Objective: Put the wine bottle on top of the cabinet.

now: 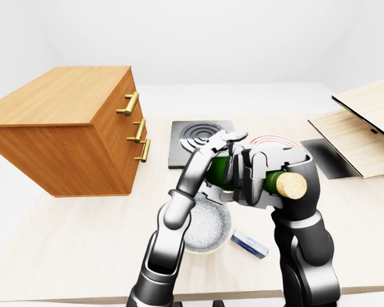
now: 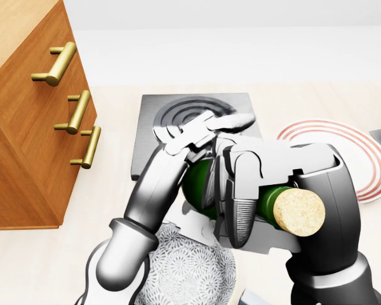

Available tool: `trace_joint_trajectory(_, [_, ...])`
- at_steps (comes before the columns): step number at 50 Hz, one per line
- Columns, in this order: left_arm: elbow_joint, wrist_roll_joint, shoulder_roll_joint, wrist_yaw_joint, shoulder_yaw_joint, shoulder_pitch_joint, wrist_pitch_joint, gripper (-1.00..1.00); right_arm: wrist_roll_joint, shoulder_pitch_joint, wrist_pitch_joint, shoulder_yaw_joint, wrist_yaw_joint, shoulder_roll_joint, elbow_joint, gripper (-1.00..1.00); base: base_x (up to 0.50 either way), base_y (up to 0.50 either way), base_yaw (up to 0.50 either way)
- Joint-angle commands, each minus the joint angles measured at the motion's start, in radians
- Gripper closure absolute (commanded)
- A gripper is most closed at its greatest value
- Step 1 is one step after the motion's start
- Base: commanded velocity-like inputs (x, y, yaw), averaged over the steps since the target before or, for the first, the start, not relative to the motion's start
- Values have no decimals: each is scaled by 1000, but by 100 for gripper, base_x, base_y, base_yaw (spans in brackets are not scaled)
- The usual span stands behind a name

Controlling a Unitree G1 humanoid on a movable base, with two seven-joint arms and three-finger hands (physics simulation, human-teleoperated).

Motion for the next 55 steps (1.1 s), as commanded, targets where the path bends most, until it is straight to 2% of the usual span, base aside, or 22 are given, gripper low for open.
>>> trace_joint_trajectory(1, [17,-37,7,-36,-24,34,1,100,77,-286,0,23,-15,20,-68,100,0,0,0])
trace_joint_trajectory(6, [3,-29,14,-45,-41,53,1,100,75,-288,0,25,-18,22,-82,100,0,0,0])
trace_joint_trajectory(31, [-10,-39,14,-50,-27,49,1,100,90,-282,0,13,-32,21,-79,99,0,0,0])
trace_joint_trajectory(32, [-17,-40,14,-52,-28,50,1,100,80,-289,0,15,-43,17,-74,95,0,0,0])
trace_joint_trajectory(33, [-22,-42,13,-52,-28,49,1,100,93,-290,0,1,-28,18,-53,-100,0,0,0])
trace_joint_trajectory(49, [-21,-52,16,-49,-27,46,1,100,81,-229,0,-1,-25,7,-1,-100,0,0,0])
trace_joint_trajectory(55, [-93,-65,10,-68,-15,25,1,100,80,-207,0,-3,-17,4,16,-100,0,0,0])
